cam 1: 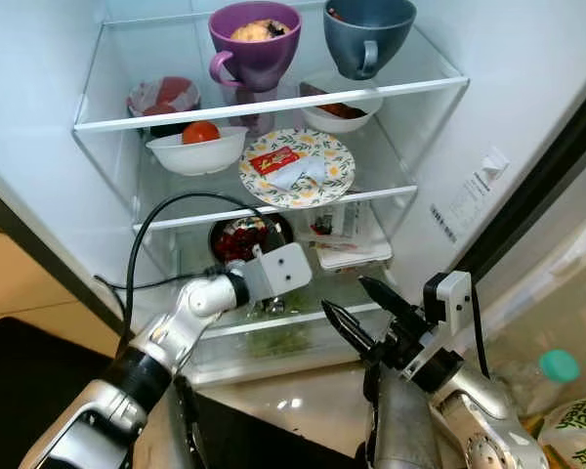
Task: Restocking fridge
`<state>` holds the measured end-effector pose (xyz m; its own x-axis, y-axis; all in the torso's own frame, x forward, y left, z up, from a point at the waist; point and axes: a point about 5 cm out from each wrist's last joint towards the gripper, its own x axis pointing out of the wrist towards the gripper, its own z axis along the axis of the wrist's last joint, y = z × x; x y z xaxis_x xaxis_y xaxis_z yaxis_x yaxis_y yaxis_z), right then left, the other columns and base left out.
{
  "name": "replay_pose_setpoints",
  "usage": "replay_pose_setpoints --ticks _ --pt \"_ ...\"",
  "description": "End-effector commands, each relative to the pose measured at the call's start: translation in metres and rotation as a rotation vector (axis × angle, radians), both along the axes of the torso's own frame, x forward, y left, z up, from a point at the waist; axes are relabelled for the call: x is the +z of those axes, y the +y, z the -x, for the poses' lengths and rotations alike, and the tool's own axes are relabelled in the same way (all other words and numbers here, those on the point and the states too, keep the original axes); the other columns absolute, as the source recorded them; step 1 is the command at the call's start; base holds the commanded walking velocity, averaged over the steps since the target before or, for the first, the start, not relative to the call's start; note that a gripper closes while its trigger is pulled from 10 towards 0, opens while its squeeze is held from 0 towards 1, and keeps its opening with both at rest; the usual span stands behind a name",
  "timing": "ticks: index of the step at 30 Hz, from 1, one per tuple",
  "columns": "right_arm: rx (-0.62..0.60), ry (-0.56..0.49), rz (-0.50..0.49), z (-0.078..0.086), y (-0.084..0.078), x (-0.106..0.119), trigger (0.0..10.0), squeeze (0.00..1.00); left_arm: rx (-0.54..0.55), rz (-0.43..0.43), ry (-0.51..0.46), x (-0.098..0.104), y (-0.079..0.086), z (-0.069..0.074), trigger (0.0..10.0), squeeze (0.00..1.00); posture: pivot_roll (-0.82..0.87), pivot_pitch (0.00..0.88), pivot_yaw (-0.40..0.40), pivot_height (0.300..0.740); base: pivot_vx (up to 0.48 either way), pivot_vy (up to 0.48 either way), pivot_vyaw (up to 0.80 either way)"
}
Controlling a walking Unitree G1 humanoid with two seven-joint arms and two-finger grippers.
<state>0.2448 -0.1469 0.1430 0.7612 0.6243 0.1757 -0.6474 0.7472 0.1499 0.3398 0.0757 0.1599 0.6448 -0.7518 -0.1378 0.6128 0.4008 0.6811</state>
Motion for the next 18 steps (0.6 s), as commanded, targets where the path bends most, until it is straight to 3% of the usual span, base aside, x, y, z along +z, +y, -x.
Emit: replay_pose_setpoints --ticks 1,6,18 --pt "0.004 0.003 -0.007 0.004 0.001 -0.001 10.0 0.00 -0.017 -0.015 0.003 -0.007 -0.005 0.001 10.0 0.00 -0.10 0.245 0.067 0.375 0.000 0.000 0.00" --pt "0.007 0.004 -0.007 0.006 0.001 0.000 10.0 0.00 -0.029 -0.019 -0.061 0.004 -0.012 -0.011 10.0 0.00 -0.10 0.246 0.067 0.375 0.000 0.000 0.00" --pt "0.008 0.003 -0.007 0.007 0.001 0.001 10.0 0.00 -0.012 0.015 -0.107 0.024 -0.015 -0.027 10.0 0.00 -0.12 0.246 0.068 0.375 0.000 0.000 0.00"
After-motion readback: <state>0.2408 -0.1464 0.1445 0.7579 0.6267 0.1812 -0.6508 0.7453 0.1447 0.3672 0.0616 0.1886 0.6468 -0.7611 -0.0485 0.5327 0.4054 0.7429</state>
